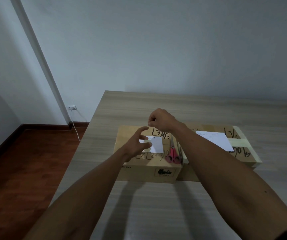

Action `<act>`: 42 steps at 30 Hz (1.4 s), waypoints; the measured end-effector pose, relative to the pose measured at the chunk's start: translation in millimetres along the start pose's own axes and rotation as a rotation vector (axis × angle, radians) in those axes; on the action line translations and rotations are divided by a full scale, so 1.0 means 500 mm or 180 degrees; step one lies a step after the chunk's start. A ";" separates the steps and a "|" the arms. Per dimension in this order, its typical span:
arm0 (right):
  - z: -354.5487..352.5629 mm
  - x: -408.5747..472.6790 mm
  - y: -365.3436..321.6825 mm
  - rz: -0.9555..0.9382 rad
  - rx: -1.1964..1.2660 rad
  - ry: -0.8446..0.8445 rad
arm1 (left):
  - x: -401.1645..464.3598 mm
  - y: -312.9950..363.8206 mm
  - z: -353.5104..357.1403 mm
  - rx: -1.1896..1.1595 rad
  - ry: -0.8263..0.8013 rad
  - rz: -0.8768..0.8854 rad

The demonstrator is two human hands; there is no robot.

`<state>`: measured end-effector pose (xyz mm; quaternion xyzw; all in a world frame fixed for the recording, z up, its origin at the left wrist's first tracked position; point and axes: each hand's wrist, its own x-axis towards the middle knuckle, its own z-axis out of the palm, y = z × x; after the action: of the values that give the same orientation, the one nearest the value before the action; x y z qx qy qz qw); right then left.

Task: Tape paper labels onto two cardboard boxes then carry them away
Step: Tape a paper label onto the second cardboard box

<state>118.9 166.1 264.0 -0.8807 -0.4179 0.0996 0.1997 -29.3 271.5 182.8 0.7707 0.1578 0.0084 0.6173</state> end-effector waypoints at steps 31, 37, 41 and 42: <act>0.100 -0.165 0.073 0.2293 0.0472 -0.0077 | -0.025 -0.024 0.043 -0.0541 -0.0222 -0.0065; 0.167 -0.188 0.078 0.2399 0.0275 0.0059 | -0.048 -0.027 0.028 -0.0555 -0.0151 -0.0223; 0.193 -0.189 0.069 0.2559 0.0160 0.0464 | -0.061 -0.038 0.009 -0.0506 -0.0116 -0.0287; 0.197 -0.187 0.064 0.2619 0.0247 0.0518 | -0.062 -0.042 0.005 -0.0493 -0.0090 -0.0310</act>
<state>48.5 101.6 162.2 -0.9709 -0.0101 0.1169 0.2087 -63.1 265.5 167.8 0.7121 0.1852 -0.0204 0.6769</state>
